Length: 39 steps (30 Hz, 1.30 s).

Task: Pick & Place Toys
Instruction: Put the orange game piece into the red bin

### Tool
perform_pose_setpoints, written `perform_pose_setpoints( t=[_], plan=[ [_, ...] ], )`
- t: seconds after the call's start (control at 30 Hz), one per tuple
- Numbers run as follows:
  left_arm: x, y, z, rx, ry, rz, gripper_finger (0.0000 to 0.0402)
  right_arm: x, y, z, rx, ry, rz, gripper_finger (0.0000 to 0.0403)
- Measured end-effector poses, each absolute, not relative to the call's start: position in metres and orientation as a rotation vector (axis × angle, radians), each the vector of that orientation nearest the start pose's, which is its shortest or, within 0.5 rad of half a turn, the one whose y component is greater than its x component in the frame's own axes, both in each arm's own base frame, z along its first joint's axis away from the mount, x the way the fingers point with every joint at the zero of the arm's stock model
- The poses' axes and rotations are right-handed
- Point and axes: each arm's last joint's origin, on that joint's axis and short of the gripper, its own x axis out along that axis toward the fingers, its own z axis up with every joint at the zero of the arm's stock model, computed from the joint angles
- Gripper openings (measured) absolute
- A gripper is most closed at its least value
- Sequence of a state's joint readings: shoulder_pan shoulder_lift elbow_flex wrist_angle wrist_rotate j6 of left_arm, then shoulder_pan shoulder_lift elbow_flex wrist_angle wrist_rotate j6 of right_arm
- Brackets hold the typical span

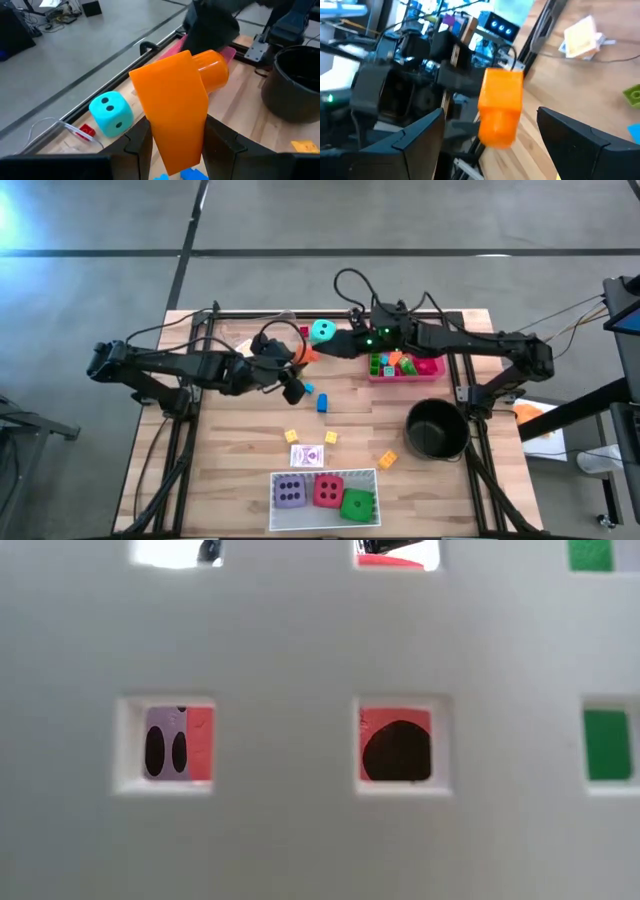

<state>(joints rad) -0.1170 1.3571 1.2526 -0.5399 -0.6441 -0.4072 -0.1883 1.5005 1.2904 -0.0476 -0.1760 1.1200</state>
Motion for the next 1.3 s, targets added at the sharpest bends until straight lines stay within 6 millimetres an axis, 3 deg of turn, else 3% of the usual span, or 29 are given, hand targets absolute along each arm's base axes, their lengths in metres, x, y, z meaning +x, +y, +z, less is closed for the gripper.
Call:
perform_pose_setpoints(
  t=[0.43, 0.83, 0.93, 1.03, 1.3],
  plan=[
    [0.290, -0.013, 0.346, -0.133, 0.442, 0.608, 0.0130, 0.361, -0.061, 0.351, 1.142, 0.256, -0.162, 0.0301],
    [0.291, -0.013, 0.346, -0.136, 0.435, 0.609, 0.0128, 0.361, -0.062, 0.349, 1.131, 0.265, -0.165, 0.0137],
    [0.291, -0.012, 0.347, -0.138, 0.428, 0.610, 0.0128, 0.361, -0.062, 0.349, 1.126, 0.263, -0.164, 0.0122],
    [0.292, -0.013, 0.347, -0.146, 0.421, 0.601, 0.0161, 0.361, -0.062, 0.350, 1.119, 0.262, -0.161, 0.0122],
    [0.293, -0.015, 0.348, -0.196, 0.419, 0.521, 0.0295, 0.361, -0.061, 0.350, 1.073, 0.269, -0.141, 0.0122]
  ],
)
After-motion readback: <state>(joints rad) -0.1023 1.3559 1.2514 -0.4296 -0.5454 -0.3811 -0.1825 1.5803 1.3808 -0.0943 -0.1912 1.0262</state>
